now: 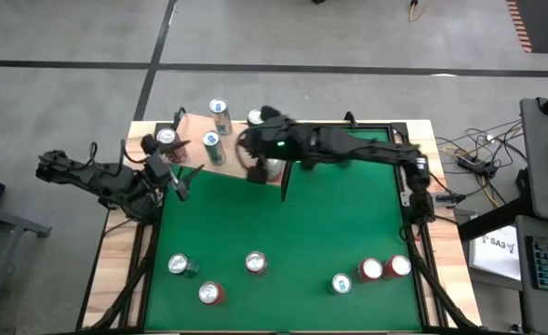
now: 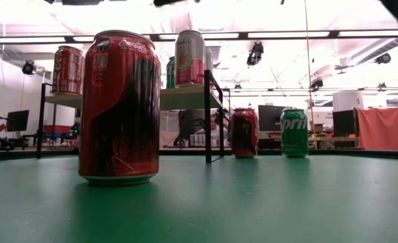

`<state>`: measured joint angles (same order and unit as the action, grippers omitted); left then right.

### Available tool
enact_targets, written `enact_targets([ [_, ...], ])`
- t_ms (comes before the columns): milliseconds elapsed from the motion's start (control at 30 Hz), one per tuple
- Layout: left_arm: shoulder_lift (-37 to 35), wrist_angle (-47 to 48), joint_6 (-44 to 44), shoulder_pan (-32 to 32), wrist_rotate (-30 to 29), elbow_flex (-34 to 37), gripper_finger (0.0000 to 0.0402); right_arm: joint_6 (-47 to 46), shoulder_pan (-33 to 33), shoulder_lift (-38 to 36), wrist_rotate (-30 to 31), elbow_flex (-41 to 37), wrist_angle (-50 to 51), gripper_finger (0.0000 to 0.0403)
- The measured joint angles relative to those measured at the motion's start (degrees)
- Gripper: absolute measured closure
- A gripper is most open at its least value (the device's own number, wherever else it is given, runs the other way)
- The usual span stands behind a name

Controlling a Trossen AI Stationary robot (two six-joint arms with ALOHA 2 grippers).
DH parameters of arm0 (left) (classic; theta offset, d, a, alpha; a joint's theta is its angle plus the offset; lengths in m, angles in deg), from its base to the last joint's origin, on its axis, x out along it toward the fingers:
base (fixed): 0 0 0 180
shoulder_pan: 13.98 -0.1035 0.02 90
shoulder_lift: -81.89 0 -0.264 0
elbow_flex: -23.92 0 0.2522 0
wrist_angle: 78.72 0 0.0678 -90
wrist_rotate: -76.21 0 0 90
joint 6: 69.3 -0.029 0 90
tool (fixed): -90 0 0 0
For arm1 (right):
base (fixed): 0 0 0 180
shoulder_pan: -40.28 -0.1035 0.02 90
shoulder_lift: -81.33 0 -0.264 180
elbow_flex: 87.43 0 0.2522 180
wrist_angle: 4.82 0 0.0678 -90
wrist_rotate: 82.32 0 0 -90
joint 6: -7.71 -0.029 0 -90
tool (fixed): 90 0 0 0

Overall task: Place canned beverage on shelf
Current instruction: Put the blue/white soda can on the shelf aligned with the other blue/white soda can

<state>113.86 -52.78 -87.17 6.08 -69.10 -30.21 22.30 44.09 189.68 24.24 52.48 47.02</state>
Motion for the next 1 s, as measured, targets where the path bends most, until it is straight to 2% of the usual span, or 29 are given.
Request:
enact_targets([
  [133, 3.6, 0.22, 4.55, 0.0, 7.32, -1.0, 0.0076, 0.02, -1.33, -5.18, -0.03, -0.01, 6.01, 0.0394],
  [233, 6.71, 3.62, 9.53, 0.0, 8.34, -2.2, 0.0082, 0.02, -2.37, -8.36, -0.04, -0.54, 9.77, 0.0394],
  [467, 14.5, 23.04, 25.97, 0.0, 12.98, -9.22, 0.0115, -0.06, -4.03, -15.28, -0.31, -3.65, 15.01, 0.0394],
  [633, 19.42, 32.11, 29.54, -0.02, 12.89, -12.95, 0.0155, -0.04, -4.09, -19.6, -0.7, -8.99, 15.71, 0.0394],
  [800, 22.31, 36.01, 28.95, -0.93, 12.55, -15.39, 0.0228, 0.05, -4.06, -23.35, -0.68, -12.87, 15.7, 0.0394],
  [1000, 23.3, 39.18, 28.42, -6.4, 13.77, -17.7, 0.0367, -0.17, -4.06, -27.82, -0.91, -17.9, 15.69, 0.0394],
])
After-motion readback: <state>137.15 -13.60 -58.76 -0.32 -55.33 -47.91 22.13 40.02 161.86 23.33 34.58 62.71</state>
